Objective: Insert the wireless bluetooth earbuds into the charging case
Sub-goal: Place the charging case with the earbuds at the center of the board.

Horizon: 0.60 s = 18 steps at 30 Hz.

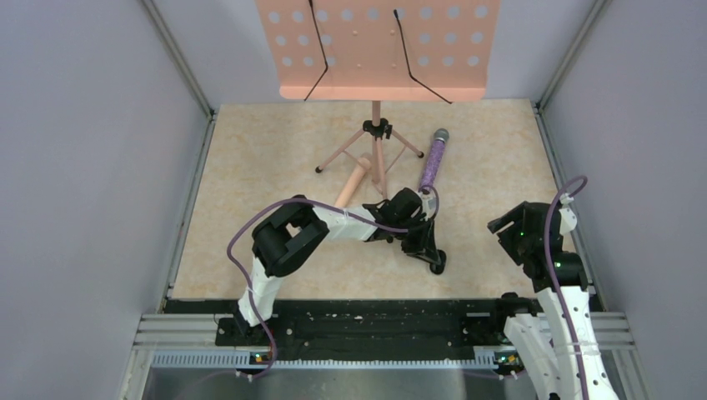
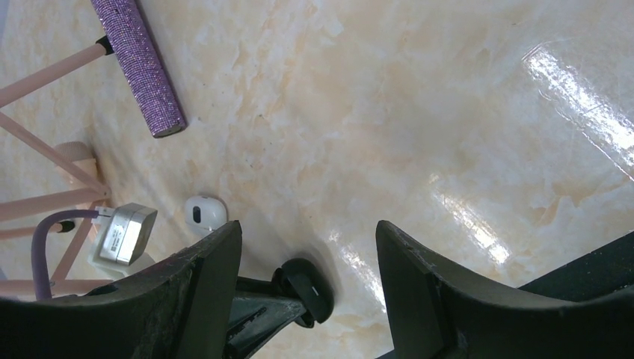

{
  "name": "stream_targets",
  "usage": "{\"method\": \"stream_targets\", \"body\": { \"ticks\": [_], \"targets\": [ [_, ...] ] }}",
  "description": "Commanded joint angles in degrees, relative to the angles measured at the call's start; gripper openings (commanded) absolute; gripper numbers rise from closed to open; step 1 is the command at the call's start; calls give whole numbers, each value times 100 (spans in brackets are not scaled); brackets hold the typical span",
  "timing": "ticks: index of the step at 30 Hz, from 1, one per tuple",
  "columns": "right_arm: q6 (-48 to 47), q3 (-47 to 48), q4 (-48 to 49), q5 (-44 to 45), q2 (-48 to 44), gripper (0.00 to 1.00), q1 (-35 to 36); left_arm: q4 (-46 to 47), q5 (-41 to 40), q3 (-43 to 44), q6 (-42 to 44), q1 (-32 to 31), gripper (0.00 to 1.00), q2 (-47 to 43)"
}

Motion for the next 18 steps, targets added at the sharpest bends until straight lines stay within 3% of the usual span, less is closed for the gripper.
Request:
{"method": "stream_targets", "body": {
  "ticks": [1, 7, 10, 11, 18],
  "targets": [
    [-65, -3, 96, -29, -57, 66, -56, -438, -223, 142, 251, -4, 19, -192],
    [-66, -10, 98, -56, -50, 66, -56, -639, -357, 153, 379, -6, 44, -408],
    [-71, -24, 93, -68, -51, 65, -56, -694, -414, 150, 406, -6, 65, -478],
    [-70, -28, 97, -68, -51, 65, -56, -700, -417, 160, 420, -4, 82, -493],
    [-142, -86, 173, -126, -48, 65, -56, -1049, -512, 358, 645, -102, 85, -790]
  ]
}}
